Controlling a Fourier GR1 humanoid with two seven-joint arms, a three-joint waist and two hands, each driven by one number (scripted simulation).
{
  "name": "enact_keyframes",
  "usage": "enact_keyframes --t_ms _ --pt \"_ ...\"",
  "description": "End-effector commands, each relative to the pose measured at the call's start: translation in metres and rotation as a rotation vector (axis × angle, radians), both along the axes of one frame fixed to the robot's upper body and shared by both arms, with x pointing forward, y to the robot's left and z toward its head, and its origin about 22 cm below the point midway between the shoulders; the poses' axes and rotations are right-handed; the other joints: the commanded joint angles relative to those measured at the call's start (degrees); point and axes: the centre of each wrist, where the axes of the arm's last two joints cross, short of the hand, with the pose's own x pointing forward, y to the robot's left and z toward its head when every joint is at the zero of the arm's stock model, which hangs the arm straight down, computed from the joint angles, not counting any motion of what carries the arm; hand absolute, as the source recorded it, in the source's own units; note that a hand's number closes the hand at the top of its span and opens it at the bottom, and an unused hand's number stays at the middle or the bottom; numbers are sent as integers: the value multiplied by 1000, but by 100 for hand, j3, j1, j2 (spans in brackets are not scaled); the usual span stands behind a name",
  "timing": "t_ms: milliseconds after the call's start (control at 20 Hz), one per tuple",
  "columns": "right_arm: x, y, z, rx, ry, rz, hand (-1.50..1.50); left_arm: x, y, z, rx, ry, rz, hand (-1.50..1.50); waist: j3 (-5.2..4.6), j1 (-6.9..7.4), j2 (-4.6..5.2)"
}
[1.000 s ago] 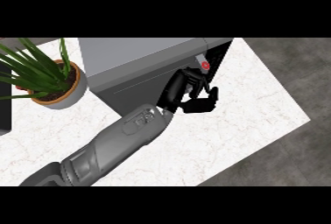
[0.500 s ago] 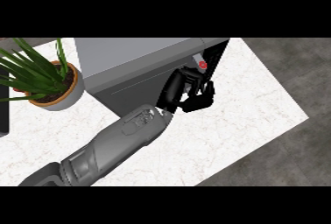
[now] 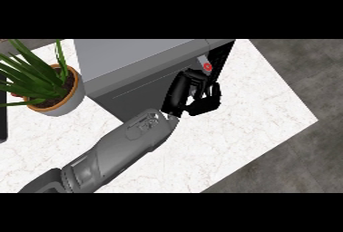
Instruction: Pick up the milk, place it into the microwave and close the microwave
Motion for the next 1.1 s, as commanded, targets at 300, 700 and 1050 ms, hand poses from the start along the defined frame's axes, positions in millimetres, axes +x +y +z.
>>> enact_keyframes --t_ms 300,700,1050 --pt "-1 -11 10 23 -13 -44 -150 17 -11 1 -70 111 236 150 0 273 33" --pt "-7 -21 20 28 -33 -109 -150 26 11 -15 -2 135 210 150 -12 656 33" --pt "-15 -22 27 29 -43 -125 -150 37 34 -17 18 141 214 -150 -24 844 24"
